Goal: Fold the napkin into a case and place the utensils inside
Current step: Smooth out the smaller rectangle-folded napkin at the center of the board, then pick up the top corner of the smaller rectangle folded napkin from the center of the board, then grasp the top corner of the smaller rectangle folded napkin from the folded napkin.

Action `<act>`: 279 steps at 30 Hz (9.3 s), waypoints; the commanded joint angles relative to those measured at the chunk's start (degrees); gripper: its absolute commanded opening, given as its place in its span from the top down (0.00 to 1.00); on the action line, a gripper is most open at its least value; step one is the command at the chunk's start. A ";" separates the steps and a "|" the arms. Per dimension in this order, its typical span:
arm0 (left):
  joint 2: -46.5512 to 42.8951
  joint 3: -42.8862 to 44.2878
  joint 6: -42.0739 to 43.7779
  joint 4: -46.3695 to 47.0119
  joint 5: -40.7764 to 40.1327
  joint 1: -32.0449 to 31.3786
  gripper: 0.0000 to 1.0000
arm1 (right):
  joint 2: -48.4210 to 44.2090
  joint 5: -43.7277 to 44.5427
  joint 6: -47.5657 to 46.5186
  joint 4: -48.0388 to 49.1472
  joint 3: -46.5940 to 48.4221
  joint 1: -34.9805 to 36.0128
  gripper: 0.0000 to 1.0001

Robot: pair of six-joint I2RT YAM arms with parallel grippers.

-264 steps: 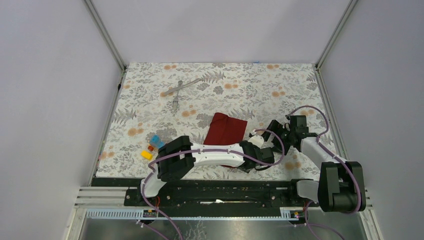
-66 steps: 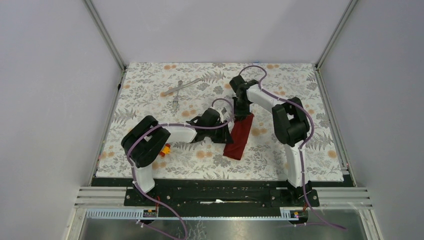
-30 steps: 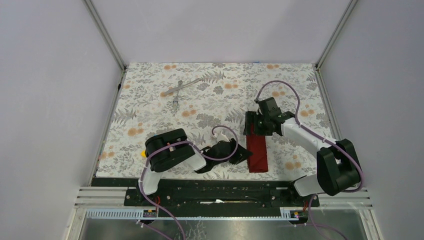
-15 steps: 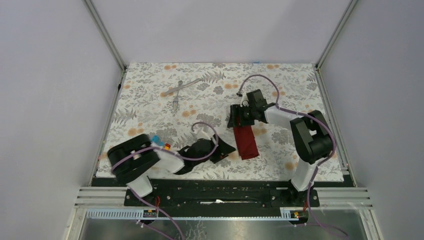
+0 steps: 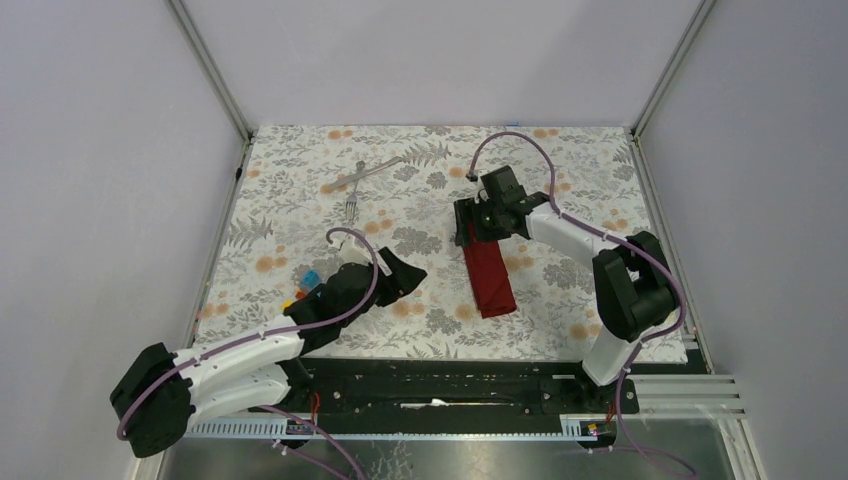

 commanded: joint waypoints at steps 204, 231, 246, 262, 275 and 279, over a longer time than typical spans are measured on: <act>52.48 33.87 35.27 23.13 9.36 4.89 1.00 | 5.02 -9.81 27.62 27.09 -12.55 -9.20 1.00; 54.82 30.49 31.77 23.08 10.04 5.97 1.00 | 17.66 -27.36 60.58 75.40 -23.78 -12.04 0.67; 53.31 28.96 31.66 23.79 11.62 7.35 1.00 | 13.31 -29.93 47.12 61.21 -23.70 -15.47 0.89; 54.38 32.42 31.87 20.89 11.93 7.29 1.00 | 21.64 -27.16 53.83 66.67 -14.70 -7.54 1.00; 40.90 22.38 20.56 11.22 10.29 12.01 0.48 | 17.83 -27.16 46.12 59.41 -17.89 -11.21 0.80; 43.50 21.47 14.90 11.26 14.77 16.19 0.61 | 15.76 -27.47 43.23 56.23 -17.71 -11.58 0.81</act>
